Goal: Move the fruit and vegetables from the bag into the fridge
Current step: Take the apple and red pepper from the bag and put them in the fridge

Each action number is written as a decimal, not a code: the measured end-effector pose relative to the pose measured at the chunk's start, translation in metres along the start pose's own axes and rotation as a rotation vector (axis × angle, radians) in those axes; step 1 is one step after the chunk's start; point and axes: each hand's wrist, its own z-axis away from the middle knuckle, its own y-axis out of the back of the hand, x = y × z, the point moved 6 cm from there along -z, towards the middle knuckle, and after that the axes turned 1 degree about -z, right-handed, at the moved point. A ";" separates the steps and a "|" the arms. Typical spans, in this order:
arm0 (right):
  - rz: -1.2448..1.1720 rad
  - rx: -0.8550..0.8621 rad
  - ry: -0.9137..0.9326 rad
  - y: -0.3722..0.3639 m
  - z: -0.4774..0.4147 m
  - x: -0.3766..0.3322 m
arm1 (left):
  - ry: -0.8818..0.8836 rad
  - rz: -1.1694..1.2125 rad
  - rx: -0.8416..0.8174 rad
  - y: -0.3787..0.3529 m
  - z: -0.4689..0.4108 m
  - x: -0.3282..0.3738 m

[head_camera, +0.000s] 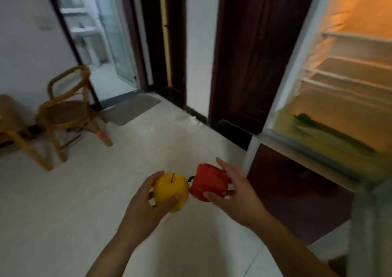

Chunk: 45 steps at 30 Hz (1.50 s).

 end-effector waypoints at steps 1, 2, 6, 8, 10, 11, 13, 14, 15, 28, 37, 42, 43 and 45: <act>0.029 0.037 -0.019 0.010 -0.006 0.004 | -0.022 0.002 -0.054 -0.010 -0.019 0.002; 0.050 0.072 -0.034 0.020 -0.009 0.008 | -0.038 0.006 -0.111 -0.022 -0.036 0.005; 0.047 0.225 -0.078 0.070 -0.016 0.019 | -0.066 0.041 -0.324 -0.078 -0.090 0.027; 0.052 0.297 -0.095 0.097 -0.019 0.026 | -0.086 0.053 -0.401 -0.108 -0.110 0.042; 0.076 0.345 -0.102 0.121 -0.025 0.034 | -0.105 0.052 -0.463 -0.137 -0.128 0.055; 0.094 0.366 -0.099 0.133 -0.029 0.038 | -0.112 0.046 -0.490 -0.151 -0.138 0.061; 0.099 0.404 -0.102 0.157 -0.041 0.048 | -0.137 0.019 -0.531 -0.177 -0.160 0.070; 0.085 0.421 -0.109 0.169 -0.048 0.055 | -0.154 0.003 -0.548 -0.190 -0.172 0.076; 0.073 0.438 -0.112 0.181 -0.058 0.062 | -0.173 -0.008 -0.565 -0.204 -0.185 0.083; 0.209 0.725 -0.147 0.358 -0.156 0.147 | -0.287 0.000 -0.712 -0.404 -0.330 0.156; 0.182 0.901 -0.217 0.411 -0.136 0.180 | -0.347 0.041 -0.810 -0.486 -0.337 0.197; 0.086 0.997 -0.180 0.439 -0.125 0.171 | -0.526 0.047 -0.837 -0.515 -0.346 0.257; 0.078 1.020 -0.173 0.446 -0.125 0.168 | -0.555 0.048 -0.848 -0.517 -0.349 0.268; 0.085 1.074 -0.190 0.459 -0.123 0.165 | -0.592 0.051 -0.855 -0.518 -0.355 0.288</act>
